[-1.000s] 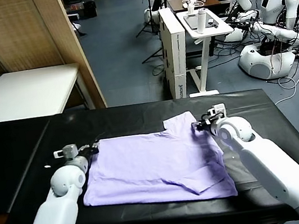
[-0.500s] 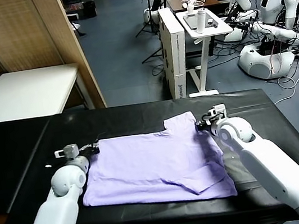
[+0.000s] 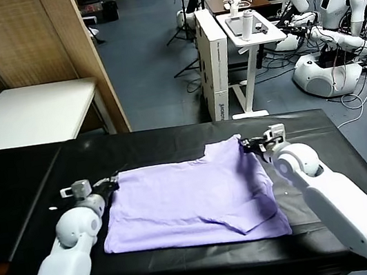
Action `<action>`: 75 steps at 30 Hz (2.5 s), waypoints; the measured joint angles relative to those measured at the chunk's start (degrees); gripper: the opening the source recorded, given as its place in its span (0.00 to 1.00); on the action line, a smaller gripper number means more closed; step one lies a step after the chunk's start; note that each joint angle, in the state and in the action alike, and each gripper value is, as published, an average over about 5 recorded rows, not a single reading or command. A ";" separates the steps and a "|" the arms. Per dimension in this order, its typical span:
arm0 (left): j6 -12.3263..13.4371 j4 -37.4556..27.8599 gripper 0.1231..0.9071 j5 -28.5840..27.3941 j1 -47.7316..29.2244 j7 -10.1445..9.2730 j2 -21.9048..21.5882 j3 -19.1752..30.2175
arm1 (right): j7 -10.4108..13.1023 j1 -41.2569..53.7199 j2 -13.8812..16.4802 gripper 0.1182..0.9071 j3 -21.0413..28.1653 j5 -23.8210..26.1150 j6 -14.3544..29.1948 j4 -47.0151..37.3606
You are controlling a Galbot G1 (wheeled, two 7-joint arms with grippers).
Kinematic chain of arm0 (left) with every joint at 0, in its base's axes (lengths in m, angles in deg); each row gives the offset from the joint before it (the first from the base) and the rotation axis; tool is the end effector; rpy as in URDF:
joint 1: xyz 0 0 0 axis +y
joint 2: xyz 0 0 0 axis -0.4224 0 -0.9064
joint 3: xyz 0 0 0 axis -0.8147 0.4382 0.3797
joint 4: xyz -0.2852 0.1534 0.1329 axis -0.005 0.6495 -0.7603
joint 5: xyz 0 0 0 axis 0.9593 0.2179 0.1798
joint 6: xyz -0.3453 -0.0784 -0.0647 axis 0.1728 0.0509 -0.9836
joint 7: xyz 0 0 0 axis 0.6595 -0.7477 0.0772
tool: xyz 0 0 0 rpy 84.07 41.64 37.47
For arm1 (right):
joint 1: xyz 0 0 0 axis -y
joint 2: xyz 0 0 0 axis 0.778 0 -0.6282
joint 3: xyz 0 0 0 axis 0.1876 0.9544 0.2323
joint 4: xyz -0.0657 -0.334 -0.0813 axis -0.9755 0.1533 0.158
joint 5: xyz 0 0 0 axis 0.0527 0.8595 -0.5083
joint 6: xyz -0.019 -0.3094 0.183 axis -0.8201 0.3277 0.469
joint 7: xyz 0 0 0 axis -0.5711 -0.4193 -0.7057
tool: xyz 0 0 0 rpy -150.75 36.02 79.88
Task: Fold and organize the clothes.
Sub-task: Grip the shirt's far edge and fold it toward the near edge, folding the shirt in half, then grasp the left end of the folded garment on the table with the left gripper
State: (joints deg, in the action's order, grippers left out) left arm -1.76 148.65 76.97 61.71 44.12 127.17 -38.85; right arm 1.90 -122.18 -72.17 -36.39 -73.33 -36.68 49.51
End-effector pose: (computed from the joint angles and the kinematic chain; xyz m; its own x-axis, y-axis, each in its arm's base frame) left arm 0.3721 0.1117 -0.2670 -0.9070 0.0945 0.4103 0.0398 0.9894 -0.1399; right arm 0.4251 -0.0736 -0.2190 -0.8430 -0.2731 0.4634 -0.2441 0.9619 0.1228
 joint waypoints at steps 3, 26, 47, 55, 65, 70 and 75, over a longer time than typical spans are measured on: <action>0.00 3.20 0.11 0.46 2.18 -0.03 -0.38 -0.83 | 0.24 -1.94 1.24 0.03 -1.42 -0.73 -0.53 2.64; 1.01 18.67 0.11 1.60 18.92 1.39 -0.67 -9.77 | 2.93 -23.68 6.61 0.03 -14.02 -1.46 -4.53 22.02; 3.70 22.46 0.11 -0.94 31.24 1.87 3.17 -14.49 | 4.47 -32.30 7.99 0.03 -15.30 -1.35 -7.07 26.03; 3.84 23.44 0.11 -2.08 34.40 1.57 4.60 -15.09 | 4.42 -34.08 7.93 0.03 -15.40 -1.13 -7.33 26.77; 3.34 25.47 0.72 -4.21 36.52 0.04 6.53 -16.27 | 3.90 -35.35 7.79 0.58 -17.89 -2.51 -7.34 29.25; 3.39 25.65 0.97 -3.96 35.67 -0.98 6.80 -17.22 | 3.99 -33.77 6.69 0.93 -19.52 -2.96 -6.94 28.50; 3.26 23.95 1.00 -4.22 31.90 -1.31 6.75 -16.22 | 4.30 -31.05 4.65 1.00 -19.49 -2.01 -4.54 25.43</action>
State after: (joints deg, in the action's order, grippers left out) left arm 1.50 172.59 72.75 93.61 42.81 133.92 -55.07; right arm 6.19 -153.23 -67.52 -55.88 -75.33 -41.22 74.94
